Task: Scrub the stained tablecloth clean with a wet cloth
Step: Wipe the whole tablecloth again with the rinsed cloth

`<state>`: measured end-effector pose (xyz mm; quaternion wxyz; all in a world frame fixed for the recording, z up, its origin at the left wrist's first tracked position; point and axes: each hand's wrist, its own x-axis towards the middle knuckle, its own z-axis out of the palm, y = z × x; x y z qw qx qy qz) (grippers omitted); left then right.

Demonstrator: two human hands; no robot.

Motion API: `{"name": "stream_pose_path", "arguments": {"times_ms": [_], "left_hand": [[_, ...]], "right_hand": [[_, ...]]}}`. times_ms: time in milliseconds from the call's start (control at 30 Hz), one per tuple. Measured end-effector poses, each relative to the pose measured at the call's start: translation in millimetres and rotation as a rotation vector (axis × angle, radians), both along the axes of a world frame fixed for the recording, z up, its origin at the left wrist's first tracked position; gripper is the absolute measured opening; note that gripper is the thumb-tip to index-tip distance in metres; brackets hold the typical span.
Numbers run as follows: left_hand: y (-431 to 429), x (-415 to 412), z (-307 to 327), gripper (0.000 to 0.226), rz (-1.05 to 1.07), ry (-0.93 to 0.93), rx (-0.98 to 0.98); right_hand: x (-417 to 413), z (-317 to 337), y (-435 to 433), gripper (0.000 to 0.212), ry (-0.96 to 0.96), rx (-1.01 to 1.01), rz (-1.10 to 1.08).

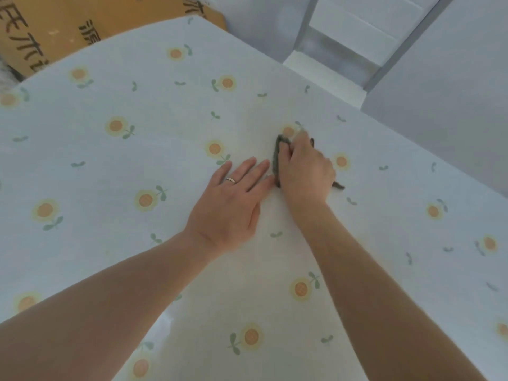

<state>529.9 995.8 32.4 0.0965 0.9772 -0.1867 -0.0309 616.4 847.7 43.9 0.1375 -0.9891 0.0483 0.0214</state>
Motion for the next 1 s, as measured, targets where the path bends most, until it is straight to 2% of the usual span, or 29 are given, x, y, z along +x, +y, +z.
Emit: {"name": "stream_pose_path", "arguments": {"times_ms": [67, 133, 300, 400, 467, 600, 667, 833, 900, 1000], "left_hand": [[0, -1, -1, 0.058, 0.004, 0.003, -0.014], [-1, 1, -1, 0.058, 0.006, -0.002, -0.02], [1, 1, -4, 0.058, 0.001, -0.011, -0.014], [2, 1, -6, 0.059, -0.003, -0.019, -0.016], [3, 0, -5, 0.059, -0.001, -0.032, -0.006], [7, 2, -3, 0.059, 0.016, -0.039, 0.008], [3, 2, -3, 0.059, 0.006, -0.037, 0.012], [0, 2, -3, 0.058, 0.001, -0.07, 0.002], [-1, 3, -2, 0.058, 0.003, -0.065, -0.008], [-3, 2, -3, 0.057, 0.003, -0.064, -0.004]], "right_hand": [[-34, 0, 4, 0.029, 0.02, 0.015, 0.002], [-28, -1, 0, 0.029, 0.005, -0.007, 0.019], [92, -2, -23, 0.026, -0.13, -0.039, -0.055], [151, -1, -34, 0.022, -0.12, 0.006, -0.118], [150, 1, -32, 0.022, -0.113, 0.028, -0.094], [94, -4, -64, 0.024, -0.118, -0.008, -0.029], [74, -7, -114, 0.026, -0.13, -0.053, -0.141], [55, 3, -247, 0.035, -0.114, -0.096, -0.588], [52, 5, -266, 0.034, -0.105, -0.105, -0.704], [56, 7, -243, 0.028, -0.117, -0.061, -0.786]]}}
